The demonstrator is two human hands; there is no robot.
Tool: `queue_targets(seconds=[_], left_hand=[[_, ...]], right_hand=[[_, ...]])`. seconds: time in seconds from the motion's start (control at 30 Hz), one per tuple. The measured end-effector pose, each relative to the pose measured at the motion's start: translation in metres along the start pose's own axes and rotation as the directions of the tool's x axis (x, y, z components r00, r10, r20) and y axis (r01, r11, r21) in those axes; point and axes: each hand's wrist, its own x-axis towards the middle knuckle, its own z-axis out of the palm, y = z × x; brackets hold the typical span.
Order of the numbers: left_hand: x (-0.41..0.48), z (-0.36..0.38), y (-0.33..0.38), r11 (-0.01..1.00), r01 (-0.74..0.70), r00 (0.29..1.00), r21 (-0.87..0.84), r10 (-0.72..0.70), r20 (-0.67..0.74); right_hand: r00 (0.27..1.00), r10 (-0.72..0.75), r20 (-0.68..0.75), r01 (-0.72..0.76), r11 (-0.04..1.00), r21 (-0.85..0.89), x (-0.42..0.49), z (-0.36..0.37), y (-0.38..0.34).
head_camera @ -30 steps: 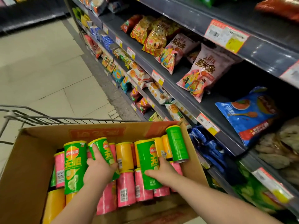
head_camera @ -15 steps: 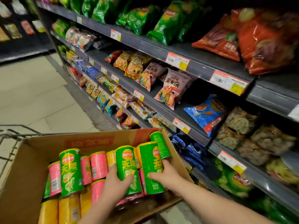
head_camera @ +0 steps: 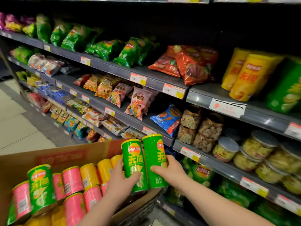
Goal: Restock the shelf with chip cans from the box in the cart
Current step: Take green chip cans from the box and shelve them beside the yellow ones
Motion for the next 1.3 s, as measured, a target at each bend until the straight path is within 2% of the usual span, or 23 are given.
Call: queue_targets(seconds=[0.2,0.4,0.6,0.87,1.03,1.2,1.3], left_hand=[[-0.011,0.021,0.030,0.993,-0.114,0.992,-0.028,0.115,0.043],[-0.017,0.048,0.066,0.989,-0.150,0.985,-0.014,0.150,0.086],[-0.015,0.112,0.123,0.984,-0.169,0.968,-0.047,0.175,0.180],[-0.020,0.198,0.193,0.945,-0.304,0.910,-0.118,0.325,0.257],[-0.019,0.228,0.218,0.932,-0.335,0.890,-0.142,0.362,0.276],[-0.017,0.249,0.232,0.925,-0.343,0.871,-0.163,0.378,0.313],[-0.017,0.257,0.240,0.928,-0.335,0.866,-0.164,0.372,0.333]], right_hand=[[0.995,-0.045,-0.093,0.050,0.997,0.057,-0.021,-0.038,-0.003],[0.983,-0.083,-0.165,0.098,0.992,0.083,-0.032,-0.083,-0.002],[0.950,-0.107,-0.292,0.137,0.987,0.083,-0.041,-0.164,0.014],[0.824,-0.189,-0.534,0.236,0.971,0.021,-0.064,-0.283,0.023],[0.704,-0.248,-0.665,0.307,0.951,-0.031,-0.082,-0.344,0.025],[0.603,-0.220,-0.767,0.290,0.956,-0.047,-0.083,-0.395,0.033],[0.572,-0.191,-0.798,0.260,0.965,-0.044,-0.073,-0.415,0.039]])
